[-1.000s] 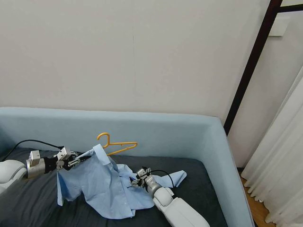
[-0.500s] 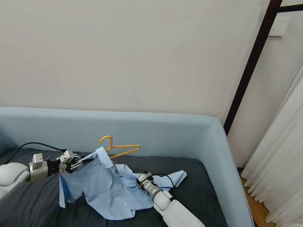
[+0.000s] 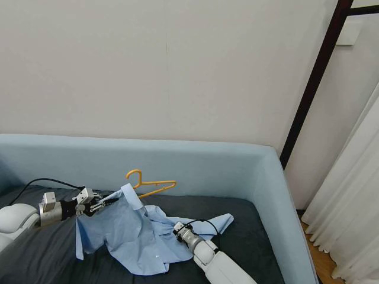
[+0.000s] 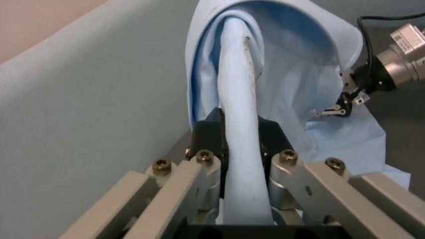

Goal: Pick up the clothes from the sofa and hang them on the clothes hanger.

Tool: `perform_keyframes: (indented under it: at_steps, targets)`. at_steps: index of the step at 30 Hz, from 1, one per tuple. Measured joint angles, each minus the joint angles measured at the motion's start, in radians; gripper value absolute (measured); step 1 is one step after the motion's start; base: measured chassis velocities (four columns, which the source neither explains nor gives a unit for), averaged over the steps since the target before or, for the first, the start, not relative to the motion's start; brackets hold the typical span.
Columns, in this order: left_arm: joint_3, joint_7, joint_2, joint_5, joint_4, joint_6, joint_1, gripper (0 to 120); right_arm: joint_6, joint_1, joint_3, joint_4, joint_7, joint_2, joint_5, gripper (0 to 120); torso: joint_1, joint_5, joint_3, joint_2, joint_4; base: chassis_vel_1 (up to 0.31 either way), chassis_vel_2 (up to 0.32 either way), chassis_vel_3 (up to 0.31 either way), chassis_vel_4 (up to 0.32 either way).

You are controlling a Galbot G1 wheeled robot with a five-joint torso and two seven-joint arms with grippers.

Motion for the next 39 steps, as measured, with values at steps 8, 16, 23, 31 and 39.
perform_keyframes:
  at_steps: [8, 16, 23, 31, 39]
  targets:
    - [0.000, 0.006, -0.006, -0.017, 0.025, -0.012, -0.011, 8, -0.003, -0.016, 0.013, 0.114, -0.022, -0.025, 0.070, 0, 0.000, 0.0001, 0.000, 0.000, 0.0005, 0.000, 0.000, 0.000, 0.000]
    - [0.010, 0.063, -0.043, -0.198, 0.031, -0.047, -0.048, 8, -0.175, -0.006, 0.048, 0.417, -0.008, -0.193, 0.550, 0, 0.000, 0.0001, 0.000, 0.000, -0.0004, 0.000, 0.000, 0.000, 0.000]
    - [0.017, 0.138, -0.052, -0.246, 0.008, -0.050, -0.051, 8, -0.206, 0.024, 0.155, 0.488, 0.042, -0.262, 0.670, 0, 0.000, 0.0003, 0.000, 0.000, 0.0000, 0.000, 0.000, 0.000, 0.000]
    - [0.027, 0.185, -0.051, -0.236, 0.006, -0.049, -0.063, 8, -0.202, 0.044, 0.199, 0.584, 0.070, -0.320, 0.734, 0, 0.000, 0.0003, 0.000, 0.000, -0.0001, 0.000, 0.000, 0.000, 0.000]
    - [0.025, 0.151, -0.056, -0.178, 0.011, -0.053, -0.061, 8, -0.160, 0.027, 0.208, 0.746, 0.057, -0.368, 0.746, 0, 0.000, 0.0002, 0.000, 0.000, 0.0001, 0.000, 0.000, 0.000, 0.000]
